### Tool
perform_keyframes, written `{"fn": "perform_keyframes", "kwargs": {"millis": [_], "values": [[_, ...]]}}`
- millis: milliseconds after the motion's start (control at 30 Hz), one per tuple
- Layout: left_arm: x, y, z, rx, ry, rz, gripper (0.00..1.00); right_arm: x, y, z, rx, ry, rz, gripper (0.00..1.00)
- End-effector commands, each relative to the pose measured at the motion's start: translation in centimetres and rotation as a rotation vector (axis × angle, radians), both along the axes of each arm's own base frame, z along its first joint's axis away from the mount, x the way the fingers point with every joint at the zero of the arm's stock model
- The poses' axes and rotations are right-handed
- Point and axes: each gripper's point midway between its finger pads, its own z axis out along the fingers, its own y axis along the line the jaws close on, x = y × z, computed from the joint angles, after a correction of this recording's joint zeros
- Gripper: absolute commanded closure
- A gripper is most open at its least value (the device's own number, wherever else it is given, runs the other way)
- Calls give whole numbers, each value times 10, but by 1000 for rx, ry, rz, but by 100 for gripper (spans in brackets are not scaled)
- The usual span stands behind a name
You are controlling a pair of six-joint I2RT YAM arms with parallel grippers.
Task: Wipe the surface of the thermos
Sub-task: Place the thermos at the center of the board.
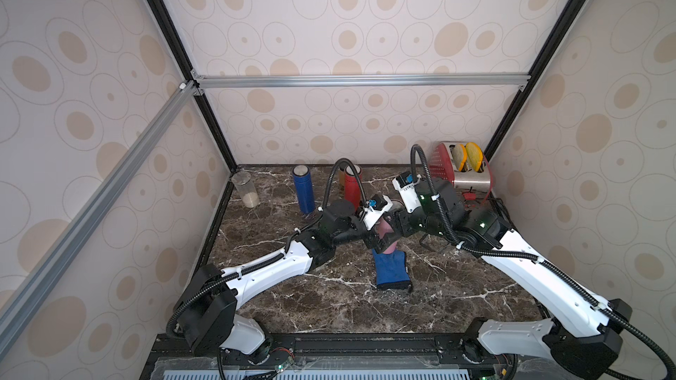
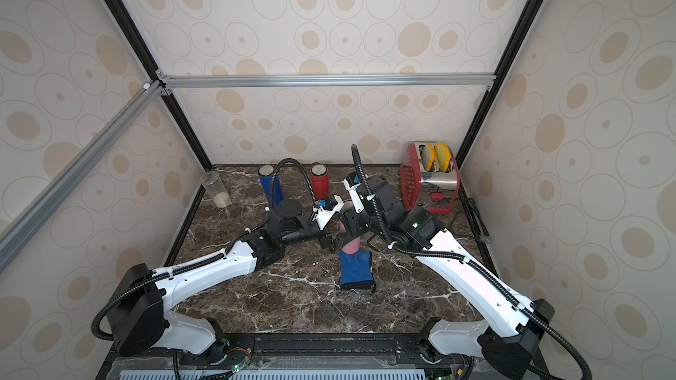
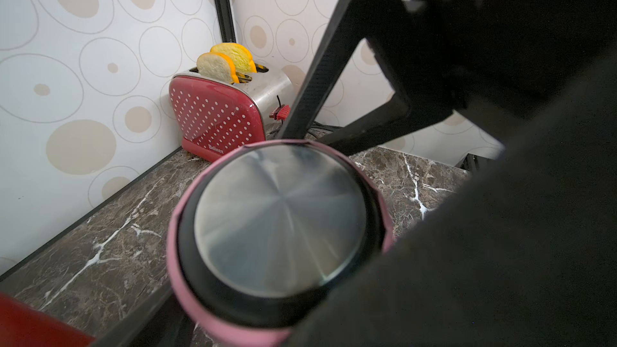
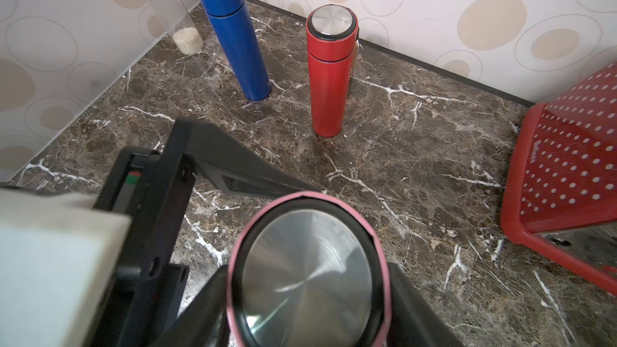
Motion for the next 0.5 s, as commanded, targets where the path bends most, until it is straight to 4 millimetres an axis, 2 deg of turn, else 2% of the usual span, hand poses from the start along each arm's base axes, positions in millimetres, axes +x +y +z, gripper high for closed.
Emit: {"fn": "perform_keyframes", "kwargs": {"millis": [0, 200, 467], "values": [[-1, 0, 18, -16, -25, 4, 1, 5, -7, 29, 43, -97, -33, 100], [-1, 13, -5, 38, 27, 64, 1, 24, -22, 32, 32, -120, -101, 100], [-7, 55, -37, 81, 64, 205, 1, 71, -38, 21, 69, -185, -182, 100]]}}
